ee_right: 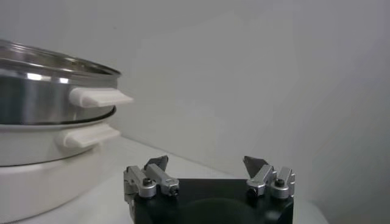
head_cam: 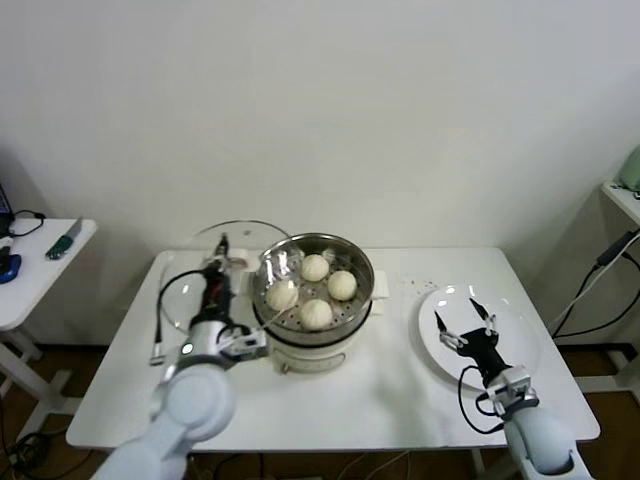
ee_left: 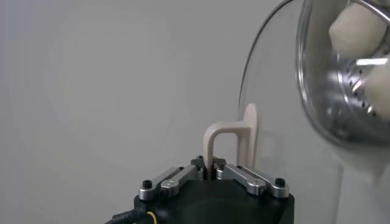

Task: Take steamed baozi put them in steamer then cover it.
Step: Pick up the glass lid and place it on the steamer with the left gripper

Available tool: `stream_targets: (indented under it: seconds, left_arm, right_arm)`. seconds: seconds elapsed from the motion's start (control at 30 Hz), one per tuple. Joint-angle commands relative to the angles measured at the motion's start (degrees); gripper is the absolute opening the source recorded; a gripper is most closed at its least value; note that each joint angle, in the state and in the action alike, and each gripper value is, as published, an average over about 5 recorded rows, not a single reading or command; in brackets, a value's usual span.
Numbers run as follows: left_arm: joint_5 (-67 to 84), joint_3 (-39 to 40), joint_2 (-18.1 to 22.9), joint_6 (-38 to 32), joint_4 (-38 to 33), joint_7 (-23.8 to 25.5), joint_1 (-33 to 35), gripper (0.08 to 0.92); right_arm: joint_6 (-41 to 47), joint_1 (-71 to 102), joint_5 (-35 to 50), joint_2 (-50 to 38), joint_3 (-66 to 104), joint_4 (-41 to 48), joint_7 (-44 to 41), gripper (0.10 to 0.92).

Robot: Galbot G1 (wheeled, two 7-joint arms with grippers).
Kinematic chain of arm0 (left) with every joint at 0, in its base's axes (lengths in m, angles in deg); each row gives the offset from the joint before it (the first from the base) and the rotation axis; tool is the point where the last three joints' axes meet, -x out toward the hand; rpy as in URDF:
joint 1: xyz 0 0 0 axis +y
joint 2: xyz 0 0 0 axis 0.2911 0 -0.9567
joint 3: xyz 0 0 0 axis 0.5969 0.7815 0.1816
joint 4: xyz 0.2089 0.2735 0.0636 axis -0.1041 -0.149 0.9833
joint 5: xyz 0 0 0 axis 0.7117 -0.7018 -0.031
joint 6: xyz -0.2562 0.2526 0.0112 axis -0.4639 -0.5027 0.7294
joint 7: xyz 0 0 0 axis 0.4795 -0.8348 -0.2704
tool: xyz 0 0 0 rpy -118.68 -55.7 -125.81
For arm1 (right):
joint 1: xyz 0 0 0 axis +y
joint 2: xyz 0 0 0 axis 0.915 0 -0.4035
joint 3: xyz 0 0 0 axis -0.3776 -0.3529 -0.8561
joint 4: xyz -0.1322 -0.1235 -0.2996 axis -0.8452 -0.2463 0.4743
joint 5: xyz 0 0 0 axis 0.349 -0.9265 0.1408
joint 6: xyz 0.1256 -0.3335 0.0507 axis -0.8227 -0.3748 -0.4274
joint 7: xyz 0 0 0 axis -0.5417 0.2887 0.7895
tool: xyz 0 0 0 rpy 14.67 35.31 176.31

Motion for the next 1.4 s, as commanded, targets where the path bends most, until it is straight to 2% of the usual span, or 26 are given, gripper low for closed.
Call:
stream_targets:
  seconds: [0.03,0.37,0.57,0.8,1.4]
  left_arm:
    - [-7.26,10.93,12.52,2.83,10.43,4.97,-10.04,0.15]
    - [-9.8,13.73,20.46,2.83,17.71,3.07,-10.67,0.15]
    - [-11.2,13.5,22.95,2.23,20.51,1.26,-10.36,0.15]
    - [-12.11,12.79,23.81,1.8,23.25,0.67,-11.34,0.15]
    - [-10.79,11.62,22.03,1.78,26.14,0.24,-12.38,0.15]
  right_arm:
    - [-0.05,1.15,-0.38,0.29,2.33,-0.34,0.12,0.823]
    - [-1.48,3.92,-0.37,1.48,5.67,-0.6,-0.84,0.823]
    - [-2.12,4.68,-0.41,2.57,6.86,-0.65,-1.23,0.823]
    - [-2.57,4.79,-0.52,3.29,7.33,-0.48,-1.49,0.823]
    - [-3.41,4.81,-1.02,4.48,7.8,0.54,-2.25,0.823]
